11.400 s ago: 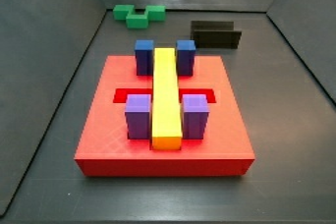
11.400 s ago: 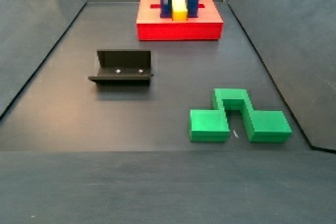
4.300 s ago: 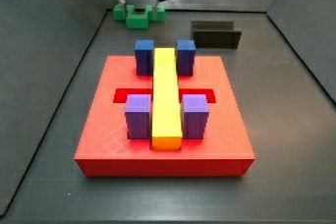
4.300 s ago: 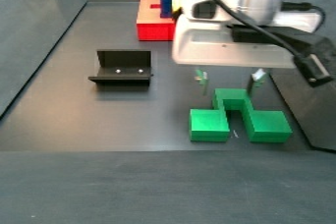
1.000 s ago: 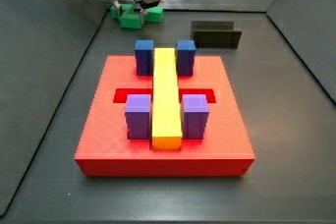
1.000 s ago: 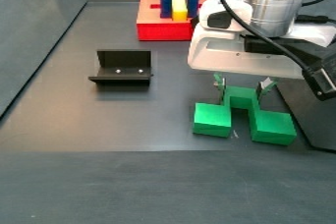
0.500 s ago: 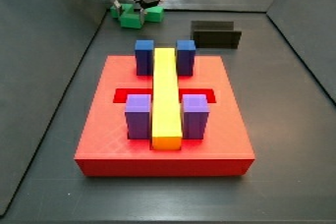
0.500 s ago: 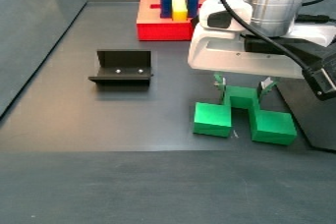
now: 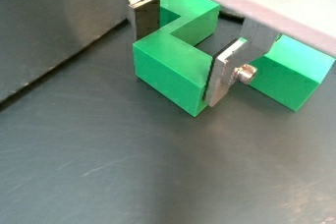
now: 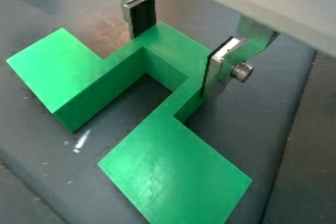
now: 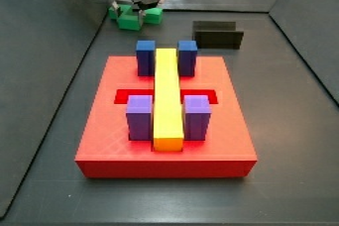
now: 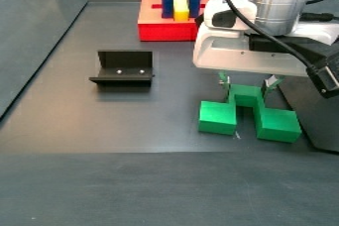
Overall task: Pick up the green object. Move up. Place the green object on the fixture. Regrasp the green object. Move to above the board. Insert the green object.
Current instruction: Move up, then place the green object on the fixture.
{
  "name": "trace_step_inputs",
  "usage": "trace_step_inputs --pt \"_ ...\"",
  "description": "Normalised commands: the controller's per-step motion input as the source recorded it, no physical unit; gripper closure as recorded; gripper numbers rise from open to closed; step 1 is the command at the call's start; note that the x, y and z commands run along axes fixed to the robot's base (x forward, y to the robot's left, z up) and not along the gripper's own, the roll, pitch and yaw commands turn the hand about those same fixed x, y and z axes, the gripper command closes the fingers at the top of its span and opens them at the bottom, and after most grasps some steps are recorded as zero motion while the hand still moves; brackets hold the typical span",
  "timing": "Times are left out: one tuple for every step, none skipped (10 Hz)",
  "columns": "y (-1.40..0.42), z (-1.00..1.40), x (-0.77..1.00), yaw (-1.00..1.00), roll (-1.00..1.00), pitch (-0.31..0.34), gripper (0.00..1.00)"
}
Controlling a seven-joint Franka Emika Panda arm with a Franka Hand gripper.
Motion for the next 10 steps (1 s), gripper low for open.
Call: trace_step_inputs --pt "0.0 0.83 0.0 0.0 0.0 0.0 1.0" --pt "-0.02 0.81 0.01 0.01 0.0 0.006 1.0" --pt "-0.02 0.72 -0.02 0.01 0.01 0.033 1.0" --pt "-0.01 0.28 -0.02 0.01 0.12 0.039 1.0" --pt "-0.03 -0.02 0.01 0.0 0.0 0.0 1.0" --pt "-0.14 0.03 0.17 -0.18 -0.31 -0.063 1.0" --pt "-0.43 0.75 0.52 0.0 -0.25 0.023 1.0" --pt "-0.67 0.75 0.71 0.0 -0.3 0.091 1.0" --pt "-0.67 0.67 0.71 0.0 -0.49 0.117 1.0" --pt "-0.59 0.57 0.68 0.0 -0.62 0.123 1.0"
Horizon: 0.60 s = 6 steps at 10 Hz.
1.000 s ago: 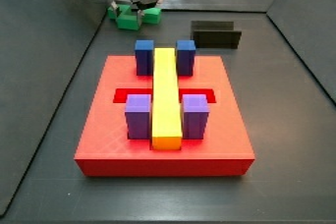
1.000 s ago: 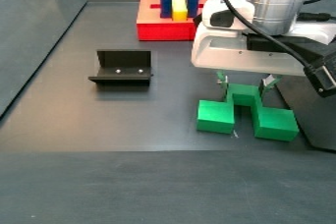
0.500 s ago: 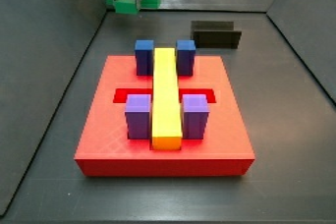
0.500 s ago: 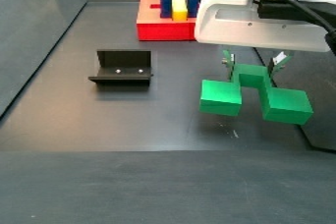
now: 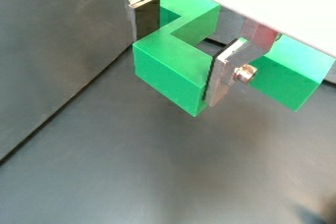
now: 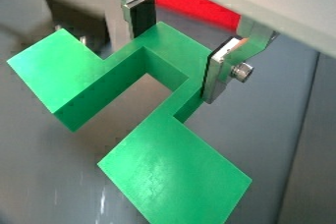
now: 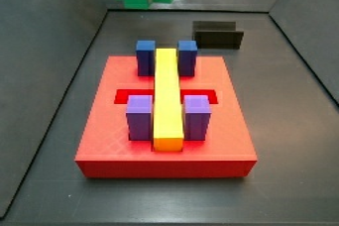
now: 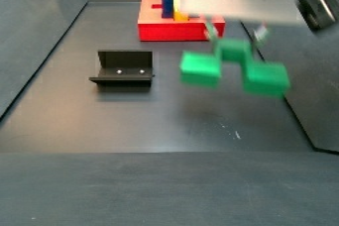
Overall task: Pick up the green object. Move up. Place the green object on the fixture. Regrasp the green object. Move to above the board. Insert the green object.
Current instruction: Place the green object on the fixture.
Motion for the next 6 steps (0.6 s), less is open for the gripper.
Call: trace_step_inputs --pt "-0.55 0.53 0.65 0.0 -0.71 0.131 1.0" --pt "-0.46 0.5 0.6 0.0 -0.79 0.137 1.0" --pt "-0.17 0.25 0.54 0.0 -1.0 0.0 1.0" --pt "0.0 0.16 0.48 0.0 -1.0 0.0 1.0" --pt "0.0 0.07 0.5 0.0 -1.0 0.0 1.0" --pt "0.0 0.05 0.52 0.0 -1.0 0.0 1.0"
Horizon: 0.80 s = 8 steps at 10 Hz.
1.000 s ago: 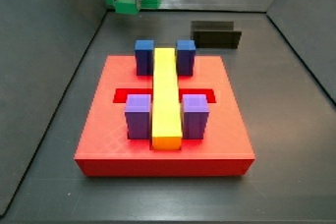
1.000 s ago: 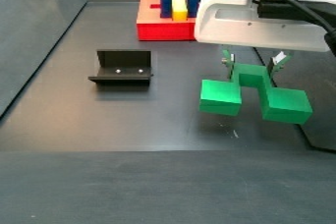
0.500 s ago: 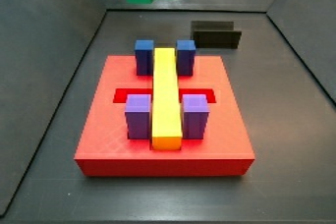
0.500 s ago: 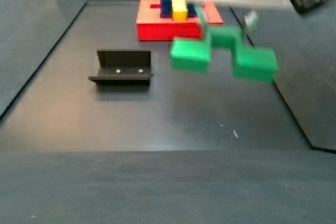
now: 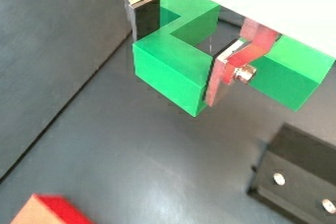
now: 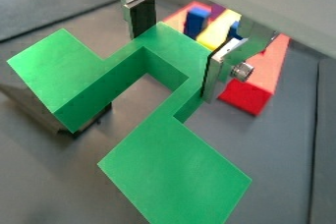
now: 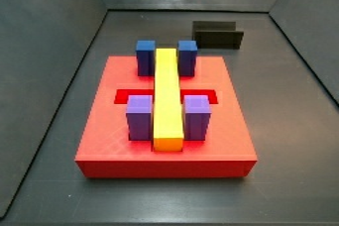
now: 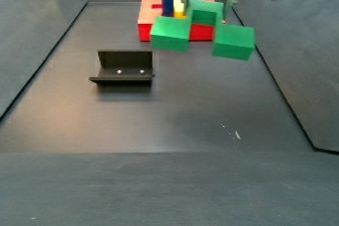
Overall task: Pick up the green object. Move up. Place the green object on the fixture. Regrasp the green object. Move to above the board. Insert the green object.
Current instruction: Place the green object on the fixture.
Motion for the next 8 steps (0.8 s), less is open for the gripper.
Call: trace_step_inputs --pt "0.0 0.06 0.53 0.0 -1.0 0.0 1.0" --pt "-0.05 0.14 0.64 -0.02 -1.0 0.206 1.0" --pt "-0.15 0.18 0.68 -0.1 -1.0 0.291 1.0" --pt "-0.22 0.1 0.77 -0.09 -0.88 0.36 1.0" --pt "-0.22 0.07 0.79 -0.08 -0.84 0.383 1.0" --pt "-0.22 0.05 0.8 -0.08 -0.84 0.394 1.0" --pt "-0.17 0.01 0.84 -0.09 -0.8 0.383 1.0" --pt "0.0 0.0 0.83 -0.01 -0.88 0.231 1.0"
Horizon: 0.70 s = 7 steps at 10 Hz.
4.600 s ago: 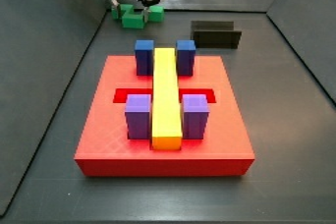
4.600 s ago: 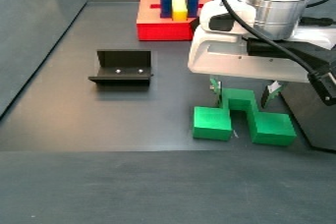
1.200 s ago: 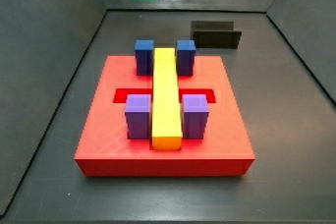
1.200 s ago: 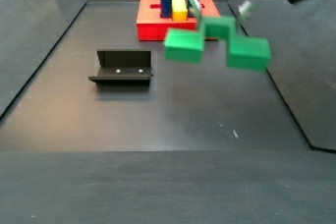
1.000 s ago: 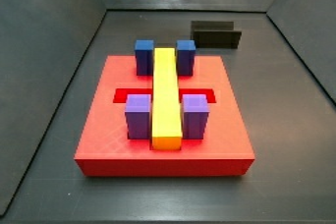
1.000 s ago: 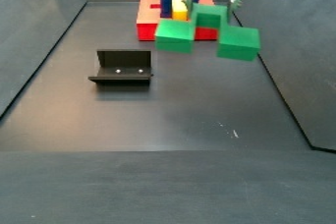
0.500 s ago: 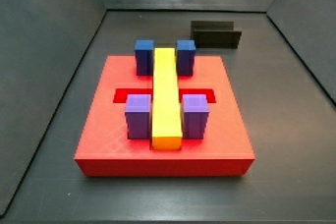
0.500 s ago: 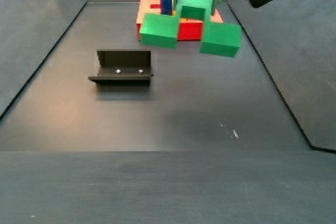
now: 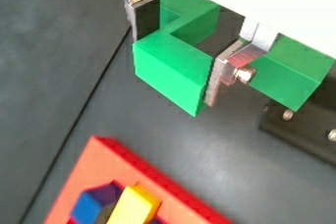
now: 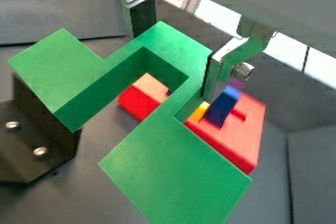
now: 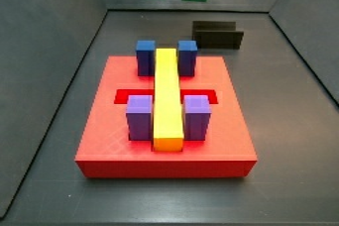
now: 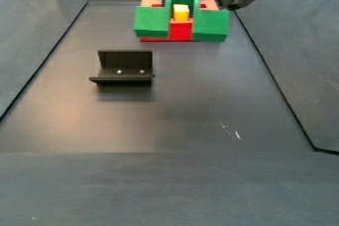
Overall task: Pick up the green object. Move up. Place the green object on the fixture. Regrasp the green object. Move to above the board. Insert the green object.
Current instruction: Place the green object on the fixture.
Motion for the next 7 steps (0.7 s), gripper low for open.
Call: trace_step_inputs --pt "0.0 -0.03 0.78 0.0 -0.91 0.06 1.0" --pt "0.11 -0.26 0.73 0.05 -0.8 0.0 1.0" --pt "0.18 -0.25 0.66 0.22 -0.57 -0.057 1.0" --pt "0.16 -0.23 0.69 0.34 -0.2 0.0 1.0" --pt "0.11 -0.16 0.69 0.42 -0.05 0.0 1.0" --pt "0.11 -0.05 0.58 0.42 0.0 0.04 1.0" --pt "0.0 0.0 0.0 0.0 0.0 0.02 1.0"
